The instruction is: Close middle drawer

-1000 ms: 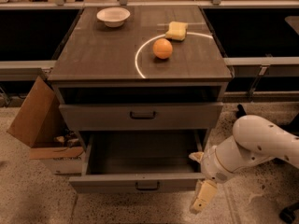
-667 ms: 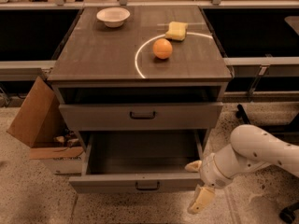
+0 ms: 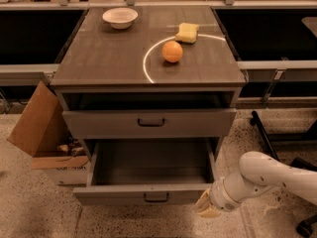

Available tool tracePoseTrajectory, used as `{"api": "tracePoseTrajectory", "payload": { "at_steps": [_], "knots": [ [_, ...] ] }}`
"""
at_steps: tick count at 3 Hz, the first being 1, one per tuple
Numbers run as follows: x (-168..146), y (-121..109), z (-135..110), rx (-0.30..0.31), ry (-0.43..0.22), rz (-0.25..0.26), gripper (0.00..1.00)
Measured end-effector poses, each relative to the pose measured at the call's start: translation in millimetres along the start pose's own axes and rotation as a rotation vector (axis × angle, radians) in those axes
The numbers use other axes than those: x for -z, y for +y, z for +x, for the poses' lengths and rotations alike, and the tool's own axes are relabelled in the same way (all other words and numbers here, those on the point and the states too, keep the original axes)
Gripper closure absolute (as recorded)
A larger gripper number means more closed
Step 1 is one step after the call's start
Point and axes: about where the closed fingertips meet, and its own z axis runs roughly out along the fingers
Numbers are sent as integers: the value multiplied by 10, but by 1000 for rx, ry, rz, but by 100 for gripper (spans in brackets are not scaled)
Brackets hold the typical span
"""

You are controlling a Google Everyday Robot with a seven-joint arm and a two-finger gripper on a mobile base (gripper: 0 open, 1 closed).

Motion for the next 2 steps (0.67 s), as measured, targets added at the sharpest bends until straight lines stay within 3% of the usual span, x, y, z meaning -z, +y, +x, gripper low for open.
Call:
{"api": "tracePoseTrajectory", "payload": {
  "at_steps": [1,2],
  "knots": [
    [-222,-242,192,-53,-14,43,96],
    [-379,-473,286,-102,-29,109,100]
  ]
}}
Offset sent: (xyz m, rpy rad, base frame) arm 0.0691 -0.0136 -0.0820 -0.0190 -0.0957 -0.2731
